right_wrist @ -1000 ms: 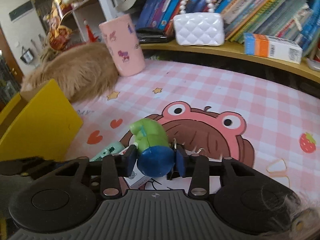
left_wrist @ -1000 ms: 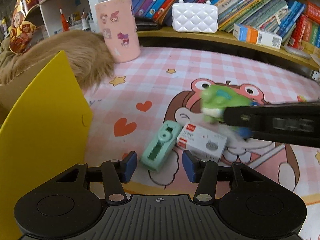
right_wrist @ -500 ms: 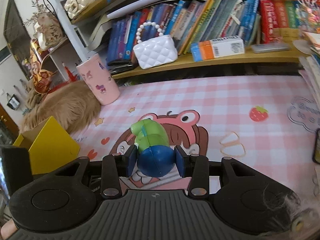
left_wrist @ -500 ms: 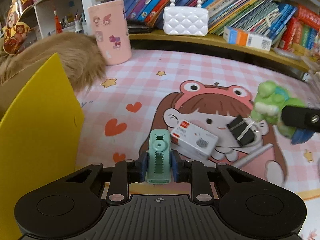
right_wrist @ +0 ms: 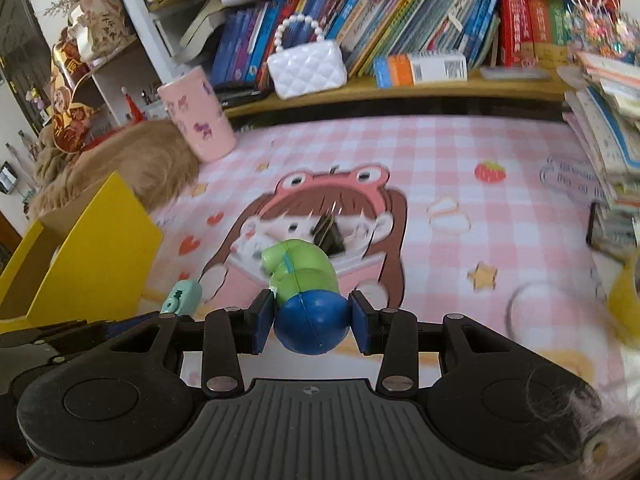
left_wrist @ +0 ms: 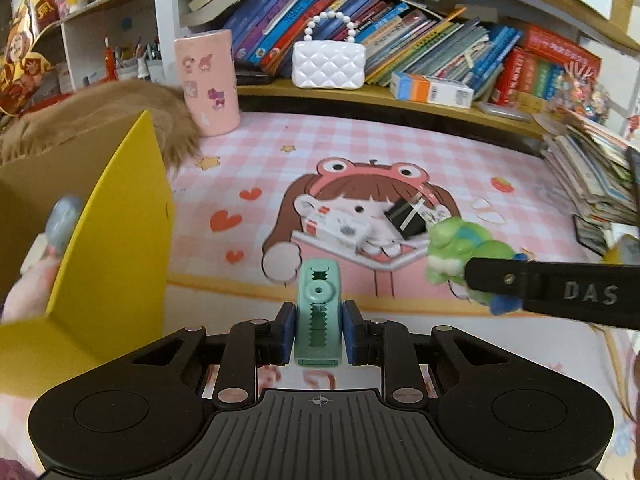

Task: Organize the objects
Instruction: 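Carry the mint-green toy and green-blue toy over the yellow box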

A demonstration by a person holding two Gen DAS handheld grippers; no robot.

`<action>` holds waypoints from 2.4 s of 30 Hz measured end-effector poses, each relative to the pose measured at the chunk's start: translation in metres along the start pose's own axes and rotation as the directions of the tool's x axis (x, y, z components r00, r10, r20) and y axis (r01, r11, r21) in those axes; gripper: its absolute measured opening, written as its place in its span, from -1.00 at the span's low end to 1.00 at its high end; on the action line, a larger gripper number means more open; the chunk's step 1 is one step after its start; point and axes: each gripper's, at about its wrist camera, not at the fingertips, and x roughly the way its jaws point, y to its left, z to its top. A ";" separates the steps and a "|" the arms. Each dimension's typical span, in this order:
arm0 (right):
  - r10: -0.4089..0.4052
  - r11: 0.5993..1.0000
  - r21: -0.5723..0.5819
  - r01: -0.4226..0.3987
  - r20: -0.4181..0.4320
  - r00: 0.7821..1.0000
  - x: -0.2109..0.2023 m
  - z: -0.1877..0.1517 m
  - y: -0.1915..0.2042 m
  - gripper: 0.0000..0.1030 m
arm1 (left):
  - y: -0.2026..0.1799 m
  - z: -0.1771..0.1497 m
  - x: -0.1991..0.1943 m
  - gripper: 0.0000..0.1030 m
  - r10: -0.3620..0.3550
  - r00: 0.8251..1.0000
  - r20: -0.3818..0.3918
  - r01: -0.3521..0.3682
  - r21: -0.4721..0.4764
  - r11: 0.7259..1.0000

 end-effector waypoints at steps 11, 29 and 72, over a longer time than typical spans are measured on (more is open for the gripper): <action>-0.109 0.994 -0.018 0.109 -0.024 0.994 -0.039 -0.049 0.026 -0.27 | 0.018 -0.039 -0.045 -0.55 -0.098 0.995 -0.015 0.098 -0.004 0.995; -0.167 0.983 -0.084 0.164 -0.034 0.985 -0.067 -0.124 0.129 -0.27 | 0.094 -0.085 -0.109 -0.55 -0.131 0.991 0.014 0.130 0.039 0.991; -0.037 0.972 -0.230 0.041 0.020 0.999 -0.055 -0.143 0.296 -0.27 | 0.256 -0.112 -0.187 -0.55 0.039 0.981 0.190 -0.018 -0.115 0.993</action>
